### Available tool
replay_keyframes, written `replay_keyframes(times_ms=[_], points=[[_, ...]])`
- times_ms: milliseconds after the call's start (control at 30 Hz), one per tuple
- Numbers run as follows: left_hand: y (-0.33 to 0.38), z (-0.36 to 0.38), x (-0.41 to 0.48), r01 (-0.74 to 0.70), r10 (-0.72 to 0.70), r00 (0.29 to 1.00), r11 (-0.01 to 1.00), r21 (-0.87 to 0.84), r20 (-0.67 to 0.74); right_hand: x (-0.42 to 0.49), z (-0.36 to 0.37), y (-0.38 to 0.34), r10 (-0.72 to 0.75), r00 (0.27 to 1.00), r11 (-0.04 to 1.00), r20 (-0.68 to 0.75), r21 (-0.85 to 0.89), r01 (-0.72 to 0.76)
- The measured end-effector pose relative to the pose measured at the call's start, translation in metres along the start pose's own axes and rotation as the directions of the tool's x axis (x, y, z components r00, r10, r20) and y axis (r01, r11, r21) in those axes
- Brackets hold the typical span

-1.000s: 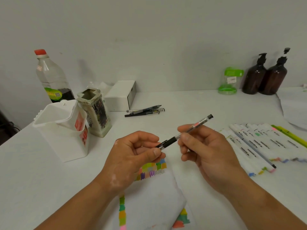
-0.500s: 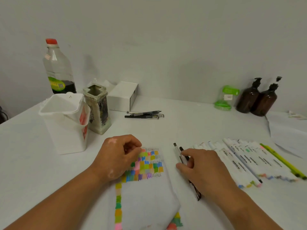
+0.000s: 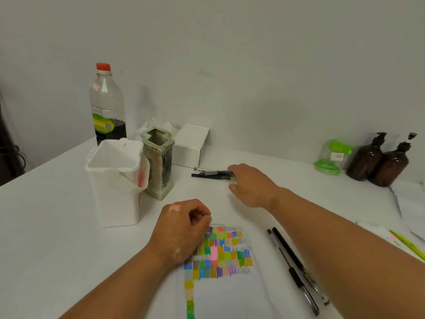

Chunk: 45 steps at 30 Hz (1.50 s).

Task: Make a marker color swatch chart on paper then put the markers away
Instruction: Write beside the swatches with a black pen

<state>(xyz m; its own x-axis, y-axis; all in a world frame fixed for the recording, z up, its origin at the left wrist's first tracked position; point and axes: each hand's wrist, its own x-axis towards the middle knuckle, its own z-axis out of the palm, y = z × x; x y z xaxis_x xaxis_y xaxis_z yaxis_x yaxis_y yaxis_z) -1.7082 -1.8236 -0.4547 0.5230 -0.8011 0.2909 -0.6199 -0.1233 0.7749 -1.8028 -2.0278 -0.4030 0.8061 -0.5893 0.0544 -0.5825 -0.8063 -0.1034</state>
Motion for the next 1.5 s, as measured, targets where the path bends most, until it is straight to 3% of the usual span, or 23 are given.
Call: replay_keyframes(times_ms=[400,733,1067,1167,1267,1367,1500], points=[[-0.009,0.006,0.001,-0.074,0.074,0.997,0.997,0.015,-0.002,0.07,0.033,0.002,0.024,0.991,0.987,0.134,-0.164,-0.002],[-0.006,0.003,-0.002,-0.096,0.097,0.994,0.995,0.022,-0.052,-0.014,0.043,-0.033,-0.22,0.976,0.97,0.0,-0.109,0.218],[-0.002,-0.001,-0.007,-0.062,0.062,0.998,0.998,0.01,-0.014,-0.037,0.033,-0.043,-0.084,0.981,0.991,-0.173,-0.116,0.064],[-0.002,-0.001,-0.007,-0.042,0.042,0.999,0.999,-0.001,0.0,-0.045,0.009,-0.042,-0.052,0.957,0.999,-0.287,-0.013,0.05],[-0.003,-0.001,-0.008,-0.03,0.03,1.0,0.999,-0.021,0.006,-0.071,-0.014,-0.032,0.05,0.924,0.973,-0.379,0.229,0.041],[-0.003,0.0,-0.008,-0.052,0.052,0.999,0.999,0.003,0.014,-0.111,-0.016,-0.02,0.202,0.921,0.845,-0.334,0.535,0.008],[-0.003,0.001,-0.01,-0.079,0.078,0.997,0.996,0.035,0.022,-0.153,0.001,-0.014,0.256,0.93,0.664,-0.263,0.747,0.028]])
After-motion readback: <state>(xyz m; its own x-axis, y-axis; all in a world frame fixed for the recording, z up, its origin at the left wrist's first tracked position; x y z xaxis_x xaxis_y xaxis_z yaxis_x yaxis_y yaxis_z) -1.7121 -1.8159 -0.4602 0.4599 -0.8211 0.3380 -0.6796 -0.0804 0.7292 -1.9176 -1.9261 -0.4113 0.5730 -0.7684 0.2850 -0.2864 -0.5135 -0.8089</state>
